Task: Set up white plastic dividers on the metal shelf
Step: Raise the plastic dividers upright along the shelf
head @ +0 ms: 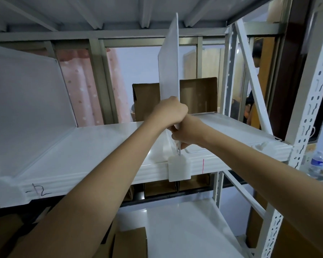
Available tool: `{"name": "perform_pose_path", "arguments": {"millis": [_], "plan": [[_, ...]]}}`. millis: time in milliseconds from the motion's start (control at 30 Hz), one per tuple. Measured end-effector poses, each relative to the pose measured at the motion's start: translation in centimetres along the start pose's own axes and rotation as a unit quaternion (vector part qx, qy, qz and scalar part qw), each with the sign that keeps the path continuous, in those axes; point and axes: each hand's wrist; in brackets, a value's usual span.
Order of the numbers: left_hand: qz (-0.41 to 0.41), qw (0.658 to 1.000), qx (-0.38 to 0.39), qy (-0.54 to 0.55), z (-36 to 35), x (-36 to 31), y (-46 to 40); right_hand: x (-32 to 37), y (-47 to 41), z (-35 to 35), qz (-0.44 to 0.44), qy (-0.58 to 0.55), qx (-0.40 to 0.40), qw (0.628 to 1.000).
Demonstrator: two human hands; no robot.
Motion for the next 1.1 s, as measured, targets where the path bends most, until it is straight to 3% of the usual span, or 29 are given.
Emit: {"name": "perform_pose_path", "arguments": {"millis": [367, 733, 833, 933, 1000, 1100], "plan": [[0.007, 1.000, -0.003, -0.023, -1.4, 1.3, -1.1, -1.5, -1.3, -1.3, -0.012, 0.144, -0.044, 0.988], [0.010, 1.000, 0.028, -0.010, -1.3, 1.8, -1.2, -1.4, 0.0, -1.5, 0.014, 0.112, -0.032, 0.993], [0.012, 0.991, 0.117, 0.062, -0.8, 3.4, -0.6, -1.8, 1.5, 0.4, 0.020, -0.008, 0.099, 0.995], [0.006, 0.945, 0.224, 0.237, 0.2, 6.7, -0.2, -3.9, 2.4, 2.8, 0.015, -0.123, 0.178, 0.976], [0.019, 0.925, 0.198, 0.324, 0.1, 8.7, -1.1, -5.1, 1.7, 3.6, 0.009, -0.184, 0.131, 0.974], [0.086, 0.924, 0.072, 0.367, -1.3, 9.3, -3.2, -5.5, -1.3, 2.0, 0.011, -0.287, 0.053, 0.956]]}}
Point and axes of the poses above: each hand's wrist, its own y-axis away from the middle knuckle, its own z-axis out of the back of the hand, x = y × z, and after that the axes turned 9 degrees about x, right-handed
